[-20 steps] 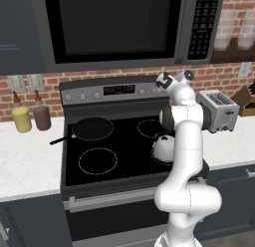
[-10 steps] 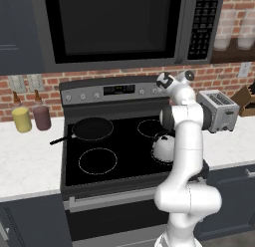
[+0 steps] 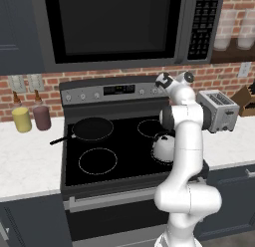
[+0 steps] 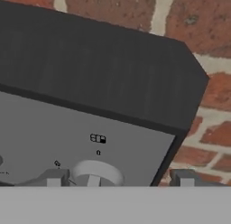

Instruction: Pick the kettle from the counter and place it on a stove burner. Then turn the burner on.

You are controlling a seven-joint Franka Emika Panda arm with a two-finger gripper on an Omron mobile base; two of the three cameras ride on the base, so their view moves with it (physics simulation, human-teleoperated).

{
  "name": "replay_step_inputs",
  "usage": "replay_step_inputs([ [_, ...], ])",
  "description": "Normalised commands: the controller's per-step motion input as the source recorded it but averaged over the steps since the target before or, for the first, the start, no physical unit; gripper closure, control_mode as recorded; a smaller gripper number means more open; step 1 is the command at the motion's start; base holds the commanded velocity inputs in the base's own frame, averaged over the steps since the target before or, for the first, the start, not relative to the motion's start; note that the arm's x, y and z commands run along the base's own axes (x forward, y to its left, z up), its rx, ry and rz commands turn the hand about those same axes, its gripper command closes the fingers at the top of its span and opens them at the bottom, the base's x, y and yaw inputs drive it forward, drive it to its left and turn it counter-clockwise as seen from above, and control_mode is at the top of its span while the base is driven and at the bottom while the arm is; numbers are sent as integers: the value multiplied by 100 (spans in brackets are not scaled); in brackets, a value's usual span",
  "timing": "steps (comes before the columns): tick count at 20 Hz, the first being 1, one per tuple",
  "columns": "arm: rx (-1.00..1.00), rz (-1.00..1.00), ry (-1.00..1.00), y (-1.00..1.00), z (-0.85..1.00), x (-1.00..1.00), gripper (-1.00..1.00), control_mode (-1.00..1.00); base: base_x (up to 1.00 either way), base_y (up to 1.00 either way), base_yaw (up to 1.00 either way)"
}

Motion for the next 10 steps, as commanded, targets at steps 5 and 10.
replay_step_inputs([
  [5,-40,14,-9,14,0,0,100,-100,0,0,0],
  [10,-45,16,-13,14,-7,0,100,-100,0,0,0],
])
